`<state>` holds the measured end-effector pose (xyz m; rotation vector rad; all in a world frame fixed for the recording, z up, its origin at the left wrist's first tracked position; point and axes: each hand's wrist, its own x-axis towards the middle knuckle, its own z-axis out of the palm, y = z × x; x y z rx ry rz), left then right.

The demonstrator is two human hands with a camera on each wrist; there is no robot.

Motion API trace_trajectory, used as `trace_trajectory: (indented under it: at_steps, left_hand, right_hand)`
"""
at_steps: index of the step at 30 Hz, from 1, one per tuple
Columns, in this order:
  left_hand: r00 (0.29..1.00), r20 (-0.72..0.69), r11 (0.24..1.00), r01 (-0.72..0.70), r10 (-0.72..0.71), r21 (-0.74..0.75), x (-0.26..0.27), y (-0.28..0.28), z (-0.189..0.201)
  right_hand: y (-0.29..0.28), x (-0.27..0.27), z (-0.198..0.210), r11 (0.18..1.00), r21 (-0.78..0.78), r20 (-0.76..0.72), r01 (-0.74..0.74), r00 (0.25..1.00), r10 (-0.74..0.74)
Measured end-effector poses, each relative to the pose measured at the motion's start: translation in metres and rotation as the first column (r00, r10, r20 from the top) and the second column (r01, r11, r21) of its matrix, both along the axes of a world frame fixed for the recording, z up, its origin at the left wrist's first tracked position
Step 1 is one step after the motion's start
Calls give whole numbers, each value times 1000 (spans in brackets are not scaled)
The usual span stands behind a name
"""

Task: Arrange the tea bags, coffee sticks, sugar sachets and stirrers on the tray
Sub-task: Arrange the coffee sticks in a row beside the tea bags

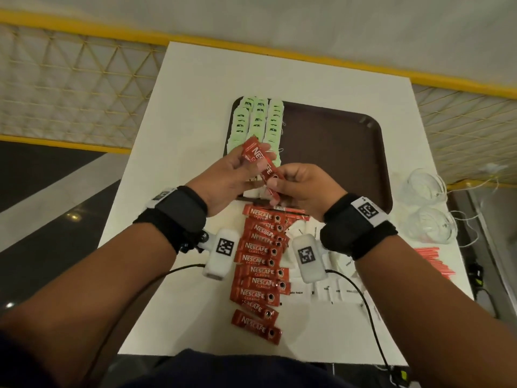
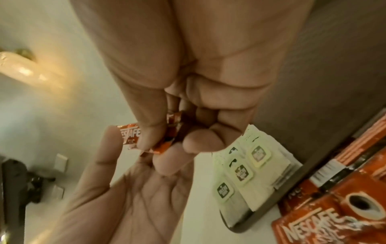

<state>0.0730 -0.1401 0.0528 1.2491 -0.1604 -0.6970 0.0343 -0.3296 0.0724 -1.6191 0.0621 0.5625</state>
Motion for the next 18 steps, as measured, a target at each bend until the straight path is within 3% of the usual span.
trace_trajectory:
  at_steps: [2, 4, 10, 18]
  left_hand:
    - [994, -104, 988, -54, 39, -147, 7, -14, -1]
    - [989, -131, 978, -93, 69, -186, 18, -27, -2]
    - [971, -86, 972, -228, 223, -57, 66, -60, -7]
    - [927, -7, 921, -373, 376, 111, 119, -87, -29]
  right_hand:
    - [-6, 9, -3, 996, 83, -6, 30, 1000, -30]
    - [-13, 21, -2, 994, 94, -13, 58, 998, -57]
    - [-45, 69, -8, 947, -32, -22, 320, 947, -321]
    - [-71, 137, -35, 909, -18, -41, 416, 908, -417]
